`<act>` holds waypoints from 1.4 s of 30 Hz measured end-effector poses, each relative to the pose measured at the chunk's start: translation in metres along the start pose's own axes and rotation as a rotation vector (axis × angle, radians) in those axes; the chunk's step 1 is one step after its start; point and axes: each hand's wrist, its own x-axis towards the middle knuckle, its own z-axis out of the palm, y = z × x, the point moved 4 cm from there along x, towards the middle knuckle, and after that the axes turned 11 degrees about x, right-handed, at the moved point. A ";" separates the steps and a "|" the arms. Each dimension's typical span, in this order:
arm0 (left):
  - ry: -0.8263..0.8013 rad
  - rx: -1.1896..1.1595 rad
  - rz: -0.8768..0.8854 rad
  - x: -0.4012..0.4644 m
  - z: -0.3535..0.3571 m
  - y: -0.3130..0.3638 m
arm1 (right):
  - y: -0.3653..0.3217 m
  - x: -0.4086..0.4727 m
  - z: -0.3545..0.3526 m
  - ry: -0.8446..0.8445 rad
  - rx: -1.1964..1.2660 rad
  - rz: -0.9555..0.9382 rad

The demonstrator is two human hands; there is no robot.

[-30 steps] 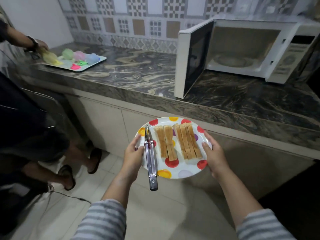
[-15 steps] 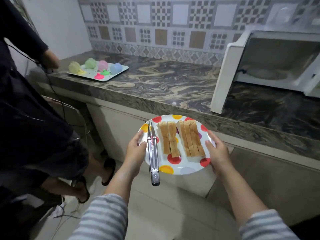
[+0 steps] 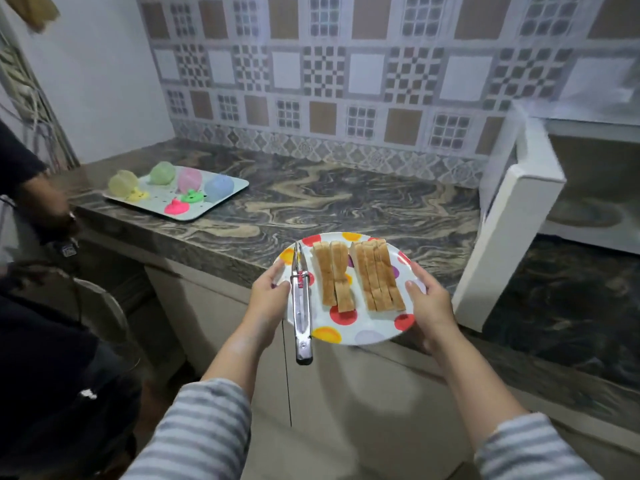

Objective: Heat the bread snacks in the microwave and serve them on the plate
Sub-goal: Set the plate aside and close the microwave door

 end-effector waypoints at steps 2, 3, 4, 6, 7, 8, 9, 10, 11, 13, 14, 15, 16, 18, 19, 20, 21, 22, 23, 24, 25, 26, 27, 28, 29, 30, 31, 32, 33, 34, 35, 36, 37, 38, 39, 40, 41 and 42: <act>-0.014 0.019 0.016 0.028 0.005 0.008 | -0.004 0.022 0.008 0.018 -0.003 0.010; -0.023 0.029 0.025 0.043 0.009 0.011 | -0.006 0.033 0.012 0.025 -0.002 0.009; -0.033 0.032 0.028 0.060 0.012 0.013 | -0.006 0.045 0.016 0.030 0.000 0.011; -0.065 0.028 0.026 0.090 0.019 0.018 | -0.004 0.069 0.022 0.062 0.011 0.014; -0.077 0.037 0.032 0.106 0.024 0.019 | -0.003 0.080 0.024 0.088 0.012 0.013; -0.100 0.054 0.035 0.120 0.029 0.021 | -0.002 0.090 0.026 0.114 0.007 0.016; -0.127 0.068 0.042 0.134 0.034 0.023 | -0.001 0.100 0.028 0.137 0.001 0.012; -0.150 0.073 0.047 0.147 0.040 0.026 | -0.002 0.108 0.030 0.153 -0.013 0.004; -0.164 0.080 0.059 0.162 0.046 0.026 | -0.002 0.117 0.031 0.171 -0.035 -0.009; -0.174 0.112 0.105 0.189 0.056 0.028 | -0.003 0.135 0.033 0.205 -0.107 -0.039; -0.179 0.127 0.128 0.200 0.060 0.031 | -0.004 0.144 0.034 0.217 -0.150 -0.054; -0.201 0.151 0.152 0.212 0.066 0.031 | -0.003 0.152 0.035 0.229 -0.188 -0.072; -0.221 0.178 0.175 0.222 0.070 0.031 | -0.003 0.159 0.036 0.245 -0.220 -0.083; -0.251 0.268 0.235 0.245 0.080 0.027 | 0.004 0.173 0.034 0.280 -0.277 -0.079; -0.263 0.314 0.251 0.254 0.085 0.023 | 0.009 0.180 0.032 0.292 -0.299 -0.071; -0.268 0.355 0.260 0.265 0.091 0.015 | 0.014 0.185 0.031 0.301 -0.323 -0.058; -0.288 0.382 0.273 0.277 0.097 0.005 | 0.018 0.189 0.030 0.308 -0.360 -0.042; -0.302 0.395 0.284 0.294 0.105 -0.012 | 0.021 0.192 0.028 0.316 -0.414 -0.024; -0.311 0.433 0.280 0.297 0.108 -0.018 | 0.025 0.194 0.027 0.318 -0.474 -0.004; -0.315 0.450 0.284 0.298 0.110 -0.022 | 0.028 0.195 0.027 0.311 -0.536 0.021; -0.311 0.503 0.288 0.303 0.113 -0.028 | 0.032 0.195 0.027 0.300 -0.595 0.060; -0.316 0.534 0.301 0.306 0.116 -0.034 | 0.034 0.195 0.027 0.287 -0.651 0.098; -0.319 0.597 0.309 0.297 0.114 -0.026 | 0.036 0.195 0.027 0.278 -0.705 0.126; -0.329 0.659 0.325 0.288 0.111 -0.018 | 0.037 0.196 0.029 0.264 -0.774 0.139; -0.337 0.729 0.339 0.283 0.110 -0.013 | 0.038 0.196 0.030 0.244 -0.856 0.145; -0.347 0.799 0.345 0.278 0.109 -0.010 | 0.039 0.196 0.031 0.221 -0.943 0.144; -0.359 0.874 0.357 0.274 0.108 -0.008 | 0.040 0.197 0.032 0.204 -1.026 0.140; -0.359 0.944 0.368 0.274 0.108 -0.010 | 0.040 0.198 0.033 0.197 -1.091 0.138; -0.344 1.000 0.398 0.271 0.106 -0.008 | 0.040 0.198 0.033 0.195 -1.128 0.138; -0.323 1.033 0.421 0.272 0.105 -0.008 | 0.040 0.198 0.033 0.199 -1.153 0.138; -0.311 1.048 0.440 0.272 0.104 -0.008 | 0.042 0.199 0.033 0.196 -1.164 0.145; -0.306 1.068 0.444 0.271 0.104 -0.008 | 0.041 0.199 0.033 0.189 -1.164 0.152; -0.311 1.084 0.441 0.271 0.104 -0.009 | 0.042 0.198 0.032 0.181 -1.158 0.159; -0.303 1.091 0.446 0.270 0.104 -0.009 | 0.042 0.198 0.031 0.175 -1.153 0.160; -0.297 1.099 0.453 0.269 0.105 -0.009 | 0.042 0.197 0.031 0.172 -1.147 0.163; -0.292 1.106 0.460 0.269 0.105 -0.009 | 0.041 0.197 0.032 0.169 -1.143 0.164; -0.295 1.103 0.457 0.268 0.104 -0.008 | 0.040 0.196 0.032 0.169 -1.136 0.165; -0.298 1.084 0.458 0.270 0.104 -0.008 | 0.038 0.196 0.032 0.163 -1.128 0.167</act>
